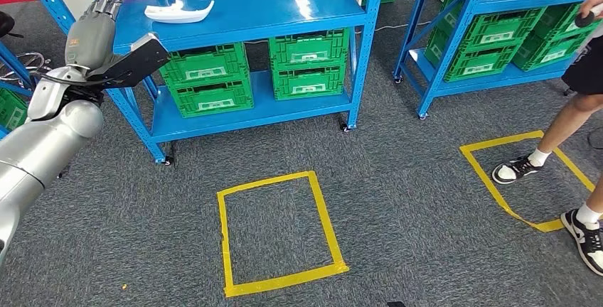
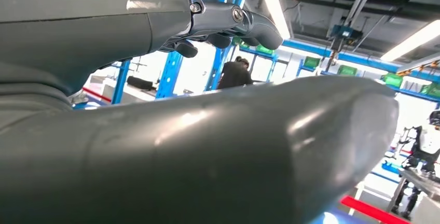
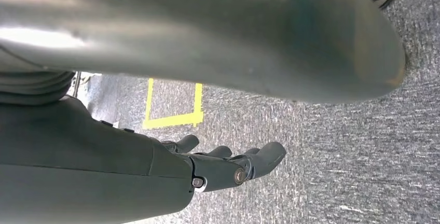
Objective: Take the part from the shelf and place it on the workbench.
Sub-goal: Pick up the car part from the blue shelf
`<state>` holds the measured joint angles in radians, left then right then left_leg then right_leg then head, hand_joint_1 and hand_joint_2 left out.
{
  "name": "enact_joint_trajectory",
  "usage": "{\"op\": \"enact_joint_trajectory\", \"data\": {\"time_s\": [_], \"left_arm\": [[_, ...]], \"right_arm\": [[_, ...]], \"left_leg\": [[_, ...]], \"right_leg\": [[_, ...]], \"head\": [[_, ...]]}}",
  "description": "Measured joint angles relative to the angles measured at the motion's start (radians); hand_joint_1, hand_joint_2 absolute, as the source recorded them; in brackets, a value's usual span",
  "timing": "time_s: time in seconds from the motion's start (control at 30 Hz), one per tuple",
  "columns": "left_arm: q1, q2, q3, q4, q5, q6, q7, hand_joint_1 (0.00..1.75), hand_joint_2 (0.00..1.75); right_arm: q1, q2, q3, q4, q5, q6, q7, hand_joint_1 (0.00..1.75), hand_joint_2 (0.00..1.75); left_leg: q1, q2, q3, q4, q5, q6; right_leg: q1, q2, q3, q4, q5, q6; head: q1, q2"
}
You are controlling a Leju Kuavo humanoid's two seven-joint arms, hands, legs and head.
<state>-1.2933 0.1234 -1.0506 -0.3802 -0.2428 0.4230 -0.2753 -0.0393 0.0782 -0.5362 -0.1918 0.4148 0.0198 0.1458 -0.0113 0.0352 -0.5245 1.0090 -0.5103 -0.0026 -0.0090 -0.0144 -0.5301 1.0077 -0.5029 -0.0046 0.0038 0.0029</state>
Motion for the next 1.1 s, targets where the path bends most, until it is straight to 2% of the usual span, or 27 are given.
{"op": "enact_joint_trajectory", "data": {"time_s": [0.07,0.13,0.17,0.23,0.27,0.3,0.33,0.4,0.43,0.47,0.5,0.53,0.6,0.63,0.7,0.77,0.8,0.83,0.87,0.9,0.97,1.0,1.03,1.1], "left_arm": [[-0.003,-0.005,0.009,-0.004,-0.017,-0.002,0.0,0.0,0.0],[-0.007,-0.01,0.021,-0.009,-0.035,-0.003,0.0,0.0,0.0],[-0.009,-0.013,0.027,-0.011,-0.043,-0.003,-0.001,0.0,0.0],[-0.01,-0.015,0.042,-0.012,-0.056,-0.005,-0.002,0.0,0.0],[-0.008,-0.016,0.047,-0.012,-0.059,-0.006,-0.003,0.0,0.0],[-0.005,-0.016,0.051,-0.012,-0.061,-0.008,-0.003,0.0,0.0],[-0.002,-0.017,0.054,-0.012,-0.063,-0.008,-0.004,0.0,0.0],[0.002,-0.017,0.059,-0.012,-0.063,-0.01,-0.004,0.0,0.0],[0.002,-0.018,0.063,-0.012,-0.065,-0.011,-0.003,0.0,0.0],[0.002,-0.018,0.066,-0.012,-0.068,-0.014,-0.003,0.0,0.0],[0.003,-0.018,0.069,-0.012,-0.072,-0.018,-0.002,0.0,0.0],[0.004,-0.017,0.073,-0.012,-0.076,-0.022,-0.002,0.0,0.0],[0.005,-0.017,0.081,-0.016,-0.082,-0.026,-0.002,0.0,0.0],[0.004,-0.016,0.087,-0.017,-0.085,-0.026,-0.003,0.0,0.0],[0.005,-0.013,0.099,-0.018,-0.091,-0.025,-0.004,0.0,0.0],[0.014,-0.01,0.108,-0.016,-0.098,-0.025,-0.003,0.0,0.0],[0.018,-0.008,0.111,-0.015,-0.101,-0.026,-0.003,0.0,0.0],[0.022,-0.007,0.113,-0.014,-0.103,-0.026,-0.003,0.0,0.0],[0.024,-0.005,0.115,-0.013,-0.105,-0.026,-0.003,0.0,0.0],[0.025,-0.003,0.116,-0.012,-0.105,-0.027,-0.004,0.0,0.0],[0.028,0.003,0.119,-0.008,-0.106,-0.028,-0.005,0.0,0.0],[0.03,0.008,0.12,-0.007,-0.107,-0.03,-0.006,0.0,0.0],[0.03,0.009,0.121,-0.007,-0.107,-0.031,-0.007,0.0,0.0],[0.025,0.01,0.127,-0.012,-0.109,-0.033,-0.007,0.0,0.0]], "right_arm": [[-0.001,0.003,-0.004,0.0,-0.002,-0.001,-0.002,0.0,0.0],[-0.001,0.003,-0.007,0.0,-0.002,-0.001,-0.007,0.0,0.0],[-0.002,0.004,-0.008,0.0,0.0,0.001,-0.008,0.0,0.0],[-0.001,0.004,-0.009,0.0,0.003,0.004,-0.01,0.0,0.0],[0.0,0.004,-0.009,0.0,0.004,0.005,-0.01,0.0,0.0],[0.002,0.004,-0.009,0.0,0.004,0.005,-0.01,0.0,0.0],[0.003,0.004,-0.009,0.0,0.004,0.006,-0.01,0.0,0.0],[0.004,0.004,-0.009,0.0,0.004,0.006,-0.01,0.0,0.0],[0.004,0.007,-0.009,0.002,0.005,0.007,-0.01,0.0,0.0],[0.002,0.008,-0.009,0.004,0.006,0.007,-0.01,0.0,0.0],[0.001,0.01,-0.009,0.005,0.007,0.007,-0.009,0.0,0.0],[0.0,0.011,-0.009,0.007,0.009,0.007,-0.008,0.0,0.0],[0.001,0.01,-0.01,0.007,0.013,0.007,-0.006,0.0,0.0],[0.001,0.01,-0.01,0.007,0.014,0.007,-0.004,0.0,0.0],[-0.001,0.01,-0.01,0.007,0.015,0.007,-0.003,0.0,0.0],[-0.001,0.01,-0.01,0.007,0.016,0.007,-0.001,0.0,0.0],[0.0,0.01,-0.01,0.007,0.016,0.007,0.0,0.0,0.0],[0.002,0.01,-0.01,0.007,0.016,0.007,0.0,0.0,0.0],[0.003,0.01,-0.01,0.008,0.016,0.007,0.001,0.0,0.0],[0.004,0.01,-0.01,0.008,0.016,0.007,0.001,0.0,0.0],[0.003,0.013,-0.01,0.011,0.016,0.007,0.0,0.0,0.0],[0.002,0.015,-0.011,0.013,0.016,0.007,0.0,0.0,0.0],[0.001,0.015,-0.011,0.015,0.016,0.008,0.0,0.0,0.0],[0.0,0.013,-0.011,0.015,0.016,0.008,0.0,0.0,0.0]], "left_leg": [[0.002,0.0,0.002,-0.012,0.002,0.012],[0.009,0.001,0.013,-0.024,0.005,0.021],[0.012,0.002,0.018,-0.026,0.007,0.023],[0.014,0.003,0.019,-0.026,0.005,0.024],[0.015,0.003,0.02,-0.026,0.003,0.023],[0.017,0.002,0.023,-0.026,-0.001,0.02],[0.021,0.001,0.029,-0.025,-0.006,0.015],[0.031,0.002,0.043,-0.021,-0.023,0.0],[0.034,0.002,0.049,-0.017,-0.032,-0.009],[0.033,0.003,0.049,-0.015,-0.039,-0.018],[0.03,0.004,0.051,-0.014,-0.045,-0.027],[0.028,0.004,0.054,-0.012,-0.047,-0.035],[0.029,0.0,0.049,0.016,-0.041,-0.049],[0.031,-0.006,0.028,0.055,-0.033,-0.054],[0.033,-0.02,-0.056,0.176,-0.035,-0.058],[0.03,-0.027,-0.149,0.276,-0.084,-0.055],[0.028,-0.028,-0.184,0.292,-0.11,-0.051],[0.026,-0.029,-0.205,0.281,-0.123,-0.045],[0.022,-0.03,-0.215,0.243,-0.111,-0.038],[0.016,-0.031,-0.215,0.187,-0.064,-0.027],[-0.001,-0.038,-0.211,0.063,0.084,-0.005],[-0.006,-0.042,-0.205,0.026,0.139,0.001],[-0.009,-0.046,-0.198,0.005,0.163,0.005],[-0.005,-0.05,-0.171,0.0,0.15,0.011]], "right_leg": [[0.0,0.0,-0.002,0.009,0.011,0.008],[0.0,0.004,-0.026,0.048,0.005,0.015],[-0.002,0.006,-0.051,0.088,-0.013,0.018],[-0.007,0.009,-0.129,0.207,-0.054,0.026],[-0.01,0.009,-0.167,0.255,-0.063,0.03],[-0.014,0.009,-0.194,0.275,-0.054,0.034],[-0.018,0.009,-0.201,0.254,-0.023,0.038],[-0.025,0.004,-0.171,0.134,0.067,0.045],[-0.025,-0.001,-0.155,0.076,0.089,0.048],[-0.023,-0.007,-0.144,0.043,0.095,0.044],[-0.021,-0.011,-0.141,0.031,0.088,0.036],[-0.018,-0.012,-0.141,0.031,0.075,0.023],[-0.02,-0.005,-0.127,0.032,0.068,-0.002],[-0.02,-0.001,-0.116,0.029,0.061,-0.01],[-0.02,0.01,-0.091,0.022,0.045,-0.022],[-0.017,0.024,-0.061,0.017,0.024,-0.027],[-0.014,0.03,-0.043,0.016,0.011,-0.029],[-0.012,0.035,-0.024,0.015,-0.003,-0.03],[-0.008,0.04,-0.004,0.015,-0.018,-0.031],[-0.006,0.043,0.012,0.014,-0.033,-0.031],[-0.002,0.05,0.045,0.013,-0.063,-0.027],[-0.001,0.053,0.057,0.007,-0.078,-0.023],[0.001,0.056,0.072,0.007,-0.084,-0.019],[0.004,0.056,0.072,0.033,-0.068,-0.011]], "head": [[0.0,0.0],[0.001,0.0],[0.002,0.0],[0.004,0.0],[0.004,0.0],[0.005,0.0],[0.005,0.0],[0.004,0.0],[0.006,0.0],[0.007,0.0],[0.006,0.0],[0.006,0.0],[0.001,0.0],[0.0,0.0],[-0.002,0.0],[-0.004,0.0],[-0.004,0.0],[-0.004,0.0],[-0.004,0.0],[-0.004,0.0],[-0.005,0.0],[-0.006,0.0],[-0.007,0.0],[-0.007,0.0]]}}
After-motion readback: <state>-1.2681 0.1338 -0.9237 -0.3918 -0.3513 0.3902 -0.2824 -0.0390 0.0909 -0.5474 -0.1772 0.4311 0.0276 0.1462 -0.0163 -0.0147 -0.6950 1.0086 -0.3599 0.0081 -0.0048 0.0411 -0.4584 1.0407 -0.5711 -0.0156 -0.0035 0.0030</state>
